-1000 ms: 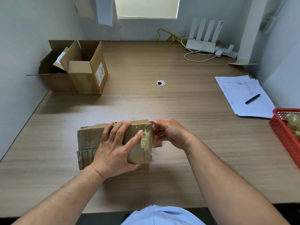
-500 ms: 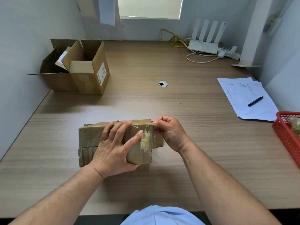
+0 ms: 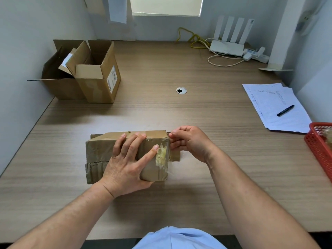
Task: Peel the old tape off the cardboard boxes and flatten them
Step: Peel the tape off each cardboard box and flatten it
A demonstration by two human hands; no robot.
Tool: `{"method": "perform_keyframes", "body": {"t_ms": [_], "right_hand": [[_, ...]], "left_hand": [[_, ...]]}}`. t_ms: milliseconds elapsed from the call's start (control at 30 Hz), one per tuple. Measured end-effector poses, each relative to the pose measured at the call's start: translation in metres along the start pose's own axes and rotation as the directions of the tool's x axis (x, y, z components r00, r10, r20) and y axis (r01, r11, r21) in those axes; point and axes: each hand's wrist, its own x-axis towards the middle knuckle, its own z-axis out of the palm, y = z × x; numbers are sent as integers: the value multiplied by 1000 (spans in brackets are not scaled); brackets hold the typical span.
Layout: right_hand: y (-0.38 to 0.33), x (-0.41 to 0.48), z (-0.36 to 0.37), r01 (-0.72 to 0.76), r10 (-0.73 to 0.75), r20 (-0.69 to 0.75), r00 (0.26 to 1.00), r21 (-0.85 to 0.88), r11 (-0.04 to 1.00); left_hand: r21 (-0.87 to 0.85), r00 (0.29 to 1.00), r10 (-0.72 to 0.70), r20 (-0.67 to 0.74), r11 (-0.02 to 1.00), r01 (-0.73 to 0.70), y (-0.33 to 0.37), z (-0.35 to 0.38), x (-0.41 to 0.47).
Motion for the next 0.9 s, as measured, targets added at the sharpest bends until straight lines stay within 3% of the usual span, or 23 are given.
{"method": "perform_keyframes", "body": {"t_ms": [167,500,800,900], "right_hand": [[-13,6,-3,-20,28,38,999,-214,977],[-24,6,-4,-158,218,146,965,-341,927],[-9,3,6,47,-40,42,998,-180,982],[-5,3,14,117,-129,-40,991,-215,970]], "left_hand": [[-5,1000,18,-4,1000,-18,-2,0,0],[-10,998,50,-32,999,-50,-4,1,-4],[-41,999,35,2,999,-35,-7,-2,1],[-66,1000,9,17,998,-8,-8,-4,6]]}}
